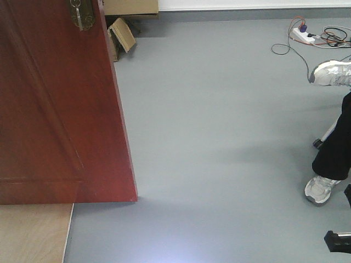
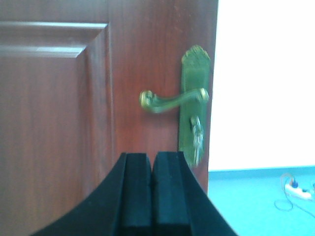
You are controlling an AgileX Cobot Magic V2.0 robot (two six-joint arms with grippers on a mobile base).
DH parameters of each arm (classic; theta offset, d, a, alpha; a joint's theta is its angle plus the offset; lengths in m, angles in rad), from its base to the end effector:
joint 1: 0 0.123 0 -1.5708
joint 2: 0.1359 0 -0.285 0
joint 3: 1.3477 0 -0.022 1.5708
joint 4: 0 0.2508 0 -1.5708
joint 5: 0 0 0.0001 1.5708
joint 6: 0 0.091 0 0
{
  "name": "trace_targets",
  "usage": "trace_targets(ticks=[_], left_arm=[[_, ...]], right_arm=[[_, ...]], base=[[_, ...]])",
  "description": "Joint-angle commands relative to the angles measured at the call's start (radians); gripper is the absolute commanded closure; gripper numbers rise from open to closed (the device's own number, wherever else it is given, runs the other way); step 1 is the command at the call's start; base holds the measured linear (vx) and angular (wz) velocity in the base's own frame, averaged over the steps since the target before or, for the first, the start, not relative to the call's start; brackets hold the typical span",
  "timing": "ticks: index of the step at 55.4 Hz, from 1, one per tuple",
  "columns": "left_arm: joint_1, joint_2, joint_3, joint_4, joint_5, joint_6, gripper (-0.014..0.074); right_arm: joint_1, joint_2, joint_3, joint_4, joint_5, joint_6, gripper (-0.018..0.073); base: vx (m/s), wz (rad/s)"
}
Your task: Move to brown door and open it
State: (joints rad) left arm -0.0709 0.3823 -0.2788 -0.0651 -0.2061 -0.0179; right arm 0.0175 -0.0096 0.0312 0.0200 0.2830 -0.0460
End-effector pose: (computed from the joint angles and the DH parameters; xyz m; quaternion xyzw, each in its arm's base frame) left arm 0.0928 -0.0054 0.2991 -0.0085 0.6370 -0.0545 0.7689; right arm 0.0549 0.0015 0.1776 -0.0190 0.7794 -0.0007 0.6262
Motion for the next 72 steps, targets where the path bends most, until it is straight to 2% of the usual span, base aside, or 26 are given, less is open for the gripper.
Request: trace_targets(ticks=[1,8,12,15,17,27,35,44,72], left_arm=[[0.030,-0.138,0.085,-0.006,-0.078,-0.002,0.0600],[0.072,-0.311,0.235,-0.006,-0.073,-0.004,0.0600],[0.076,-0.390,0.300,-0.006,-0.064,-0.004,0.0600],[0.075,-0.415,0.285,-0.006,0.078,-0.004,0.0600],[0.075,-0.403,0.283,-0.006,0.122,-0.004,0.0600],[0.076,-0.399,0.288,-0.006,0.308,-0.004,0.0600],[0.076,-0.399,0.288,-0.006,0.412,-0.004,0.0600],[0.076,-0.399,0.288,-0.006,0.458,-0.004,0.0600],[0.076,-0.399,0.288,-0.006,0.459,-0.004,0.0600]], right_arm=[[-0.002,-0.013,0.004,-0.007,-0.082,-0.006,0.0559],[-0.002,-0.013,0.004,-0.007,-0.082,-0.006,0.0559],[-0.002,-0.013,0.004,-0.007,-0.082,-0.006,0.0559],[-0.002,-0.013,0.004,-0.007,-0.082,-0.006,0.0559],[-0.002,-0.013,0.004,-0.007,-0.082,-0.006,0.0559],[-0.002,-0.013,0.004,-0.007,-0.082,-0.006,0.0559],[-0.002,-0.013,0.004,-0.007,-0.082,-0.006,0.0559],[-0.002,-0.013,0.004,-0.007,-0.082,-0.006,0.0559],[-0.002,-0.013,0.004,-0.007,-0.082,-0.006,0.0559]], base=[[0.00,0.00],[0.00,0.00],[0.00,0.00],[0.00,0.00],[0.00,0.00],[0.00,0.00],[0.00,0.00],[0.00,0.00],[0.00,0.00]])
